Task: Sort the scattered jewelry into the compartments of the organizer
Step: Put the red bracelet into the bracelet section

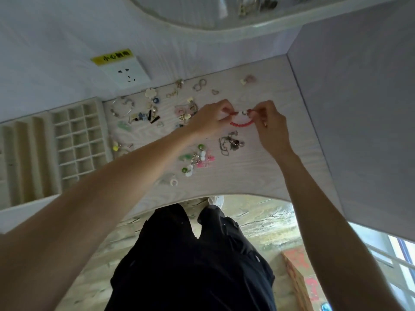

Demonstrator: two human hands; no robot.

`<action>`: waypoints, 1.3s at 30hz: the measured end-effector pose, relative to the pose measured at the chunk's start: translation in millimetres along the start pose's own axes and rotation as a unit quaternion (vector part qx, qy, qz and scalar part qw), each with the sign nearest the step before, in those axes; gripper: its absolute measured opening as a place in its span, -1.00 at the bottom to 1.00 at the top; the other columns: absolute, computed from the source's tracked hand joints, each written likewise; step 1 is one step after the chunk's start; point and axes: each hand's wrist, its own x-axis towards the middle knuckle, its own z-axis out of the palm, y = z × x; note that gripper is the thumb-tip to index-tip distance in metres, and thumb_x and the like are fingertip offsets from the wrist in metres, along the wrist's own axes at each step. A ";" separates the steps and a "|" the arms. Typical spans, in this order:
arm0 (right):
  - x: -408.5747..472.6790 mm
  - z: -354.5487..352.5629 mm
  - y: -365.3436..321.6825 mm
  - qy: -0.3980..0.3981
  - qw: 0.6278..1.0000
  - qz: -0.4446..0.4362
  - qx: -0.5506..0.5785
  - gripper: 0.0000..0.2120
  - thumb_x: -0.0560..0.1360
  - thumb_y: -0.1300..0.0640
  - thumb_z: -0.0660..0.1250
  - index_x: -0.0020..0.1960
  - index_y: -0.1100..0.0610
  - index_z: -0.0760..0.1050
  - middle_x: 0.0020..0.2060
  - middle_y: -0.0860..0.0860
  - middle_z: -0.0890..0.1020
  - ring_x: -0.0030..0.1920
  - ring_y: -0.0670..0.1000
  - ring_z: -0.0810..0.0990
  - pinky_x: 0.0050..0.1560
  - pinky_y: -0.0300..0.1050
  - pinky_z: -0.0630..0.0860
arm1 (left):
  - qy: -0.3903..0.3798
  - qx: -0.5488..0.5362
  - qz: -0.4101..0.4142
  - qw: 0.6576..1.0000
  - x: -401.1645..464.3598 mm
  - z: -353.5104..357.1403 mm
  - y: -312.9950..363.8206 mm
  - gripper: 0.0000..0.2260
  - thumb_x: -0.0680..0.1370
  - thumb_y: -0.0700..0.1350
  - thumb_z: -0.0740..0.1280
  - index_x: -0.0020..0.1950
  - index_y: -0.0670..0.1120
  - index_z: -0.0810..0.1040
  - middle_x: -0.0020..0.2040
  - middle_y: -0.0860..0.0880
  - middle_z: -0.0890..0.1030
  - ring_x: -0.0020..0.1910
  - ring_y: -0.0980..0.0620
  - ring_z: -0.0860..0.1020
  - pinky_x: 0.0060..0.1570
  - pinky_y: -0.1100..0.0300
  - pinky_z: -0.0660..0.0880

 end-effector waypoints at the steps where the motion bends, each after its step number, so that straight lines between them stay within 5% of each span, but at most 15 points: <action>1: -1.3 1.4 -12.7 0.011 0.999 0.011 0.039 -0.94 0.55 0.21 0.26 0.00 0.19 0.44 -0.18 0.03 0.64 -0.17 -0.05 0.62 -0.12 -0.32 0.50 | 0.020 -0.089 -0.016 0.996 -11.4 -5.6 2.5 -0.89 0.58 -0.11 0.29 0.07 -0.10 0.49 0.02 0.03 0.62 0.06 0.09 0.58 0.14 0.16 0.49; 5: -13.4 30.7 -56.0 -0.037 0.983 0.076 0.160 -0.93 0.52 0.24 0.31 -0.04 0.13 0.43 -0.29 0.02 0.64 -0.28 -0.06 0.66 -0.18 -0.23 0.58 | 0.108 -0.395 -0.120 0.905 -67.9 -33.7 2.9 -0.86 0.55 -0.23 0.30 0.11 -0.15 0.46 -0.04 -0.09 0.64 -0.04 -0.01 0.65 0.05 0.16 0.56; 11: -43.8 123.7 -108.8 -0.185 0.967 0.106 0.140 -0.83 0.47 0.25 0.37 -0.04 0.07 0.41 -0.19 0.00 0.61 -0.22 -0.02 0.65 -0.12 -0.05 0.62 | 0.235 -0.493 -0.199 0.814 -164.5 -62.7 -53.5 -0.75 0.49 -0.41 0.32 0.09 -0.15 0.48 -0.05 -0.09 0.61 -0.12 0.02 0.63 -0.07 0.24 0.57; 15: -66.0 198.8 -156.1 -0.296 0.943 0.075 0.135 -0.85 0.47 0.28 0.37 -0.01 0.10 0.47 -0.15 0.05 0.62 -0.17 0.05 0.65 -0.16 -0.19 0.58 | 0.321 -0.389 -0.226 0.833 -239.8 -86.3 -111.2 -0.73 0.51 -0.38 0.31 0.17 -0.16 0.47 -0.08 -0.01 0.61 -0.21 0.23 0.61 -0.16 0.35 0.51; 18: -75.4 250.0 -192.1 -0.352 0.925 0.059 0.132 -0.83 0.46 0.32 0.37 0.01 0.15 0.48 -0.18 -0.01 0.58 -0.21 -0.07 0.60 -0.20 -0.30 0.56 | 0.356 -0.304 -0.254 0.846 -290.1 -108.4 -152.0 -0.73 0.51 -0.28 0.35 0.16 -0.05 0.47 -0.04 0.02 0.62 -0.13 0.19 0.60 -0.07 0.28 0.53; 21: -86.4 314.4 -237.7 -0.395 0.906 0.049 0.141 -0.81 0.45 0.35 0.36 -0.06 0.09 0.47 -0.19 0.10 0.59 -0.23 -0.01 0.61 -0.18 -0.14 0.62 | 0.413 -0.268 -0.269 0.828 -341.7 -141.8 -193.1 -0.78 0.49 -0.27 0.38 0.11 -0.09 0.51 -0.01 0.01 0.63 -0.11 0.28 0.58 -0.06 0.35 0.51; 25: -91.8 389.5 -283.0 -0.396 0.913 0.004 0.098 -0.79 0.42 0.30 0.38 -0.14 0.00 0.47 -0.21 0.12 0.62 -0.16 0.17 0.65 -0.06 0.13 0.60 | 0.451 -0.212 -0.278 0.821 -384.7 -185.1 -243.7 -0.82 0.50 -0.21 0.39 0.05 0.01 0.54 -0.05 0.12 0.61 -0.18 0.35 0.56 -0.11 0.44 0.48; 28: -91.9 432.9 -309.3 -0.393 0.916 0.001 0.085 -0.80 0.42 0.32 0.37 -0.11 0.04 0.47 -0.27 0.05 0.59 -0.18 0.15 0.63 -0.06 0.18 0.59 | 0.444 -0.187 -0.302 0.823 -400.5 -212.5 -281.4 -0.79 0.49 -0.24 0.39 0.12 -0.12 0.57 -0.02 0.02 0.60 -0.13 0.21 0.57 -0.12 0.51 0.44; 34: -85.8 479.4 -330.0 -0.373 0.928 -0.008 -0.001 -0.81 0.47 0.21 0.31 0.08 0.16 0.51 -0.14 0.08 0.62 -0.08 0.12 0.63 0.02 0.10 0.55 | 0.404 -0.145 -0.322 0.844 -403.2 -236.9 -330.0 -0.76 0.50 -0.23 0.35 0.16 -0.13 0.58 0.00 -0.02 0.63 -0.02 0.10 0.59 0.00 0.44 0.44; 39: -83.0 478.0 -330.5 -0.312 0.928 -0.142 -0.149 -0.74 0.51 0.20 0.22 0.18 0.14 0.52 0.03 0.13 0.63 0.01 0.16 0.59 0.01 0.00 0.51 | 0.352 -0.005 -0.336 0.874 -403.9 -227.4 -349.9 -0.72 0.53 -0.18 0.28 0.23 -0.08 0.55 0.08 -0.09 0.64 0.05 -0.06 0.58 0.02 0.19 0.44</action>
